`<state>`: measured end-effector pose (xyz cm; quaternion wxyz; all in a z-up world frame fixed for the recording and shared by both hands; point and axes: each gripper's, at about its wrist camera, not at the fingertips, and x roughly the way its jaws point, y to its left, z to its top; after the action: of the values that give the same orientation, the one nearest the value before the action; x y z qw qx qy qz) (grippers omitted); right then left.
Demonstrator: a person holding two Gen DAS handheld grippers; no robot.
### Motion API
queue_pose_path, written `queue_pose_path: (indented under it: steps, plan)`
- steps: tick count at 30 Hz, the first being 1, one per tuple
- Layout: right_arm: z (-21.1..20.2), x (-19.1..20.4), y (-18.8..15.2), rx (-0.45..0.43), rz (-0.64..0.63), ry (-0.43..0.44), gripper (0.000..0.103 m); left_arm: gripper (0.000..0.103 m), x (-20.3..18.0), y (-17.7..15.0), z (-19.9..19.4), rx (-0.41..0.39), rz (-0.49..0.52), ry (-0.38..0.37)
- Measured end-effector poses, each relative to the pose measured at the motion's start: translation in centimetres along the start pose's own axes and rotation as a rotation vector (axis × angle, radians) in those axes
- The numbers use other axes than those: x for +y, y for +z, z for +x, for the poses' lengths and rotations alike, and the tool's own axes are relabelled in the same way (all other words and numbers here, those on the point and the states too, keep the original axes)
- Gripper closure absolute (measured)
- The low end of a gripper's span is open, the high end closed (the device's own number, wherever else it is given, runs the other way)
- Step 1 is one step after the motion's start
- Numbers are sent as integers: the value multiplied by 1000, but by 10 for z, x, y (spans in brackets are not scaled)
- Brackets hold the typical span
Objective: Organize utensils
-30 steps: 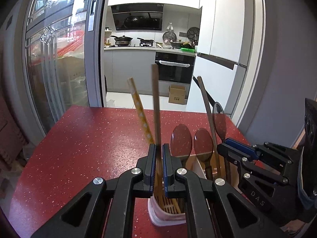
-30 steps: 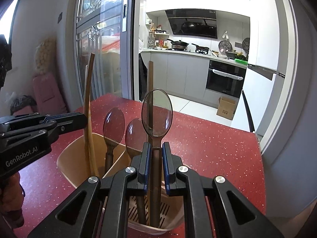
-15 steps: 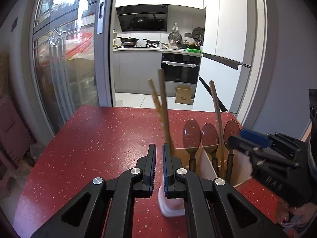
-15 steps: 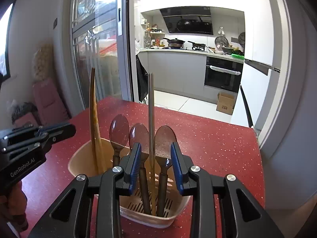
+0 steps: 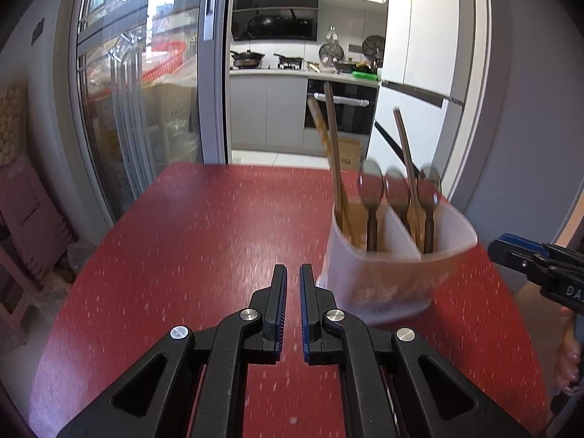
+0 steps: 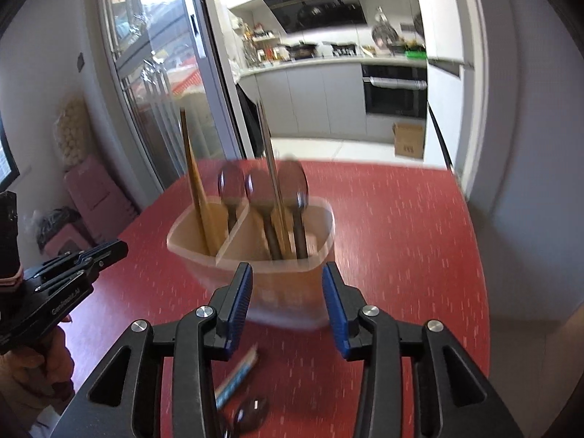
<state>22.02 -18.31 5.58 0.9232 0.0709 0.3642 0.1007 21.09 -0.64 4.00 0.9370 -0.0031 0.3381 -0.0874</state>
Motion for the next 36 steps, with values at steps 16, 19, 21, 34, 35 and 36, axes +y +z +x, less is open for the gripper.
queue_pose_path:
  steps: [16,19,21,34,35,36]
  plan:
    - [-21,5,-99,214,67,-1,49,0,-3,-87,-7,145,13,-20]
    - [-18,14,-114,256,53,9,49,0,-8,-106,-3,160,48,4]
    - [-14,20,-124,284,40,14,49,0,-10,-118,2,177,70,21]
    - [14,52,-149,468,-84,-35,49,0,-12,-159,23,279,94,-9]
    - [15,53,-149,479,-92,-40,49,0,-12,-160,22,280,97,-17]
    - [16,54,-150,490,-102,-50,49,0,-14,-163,23,280,103,-24]
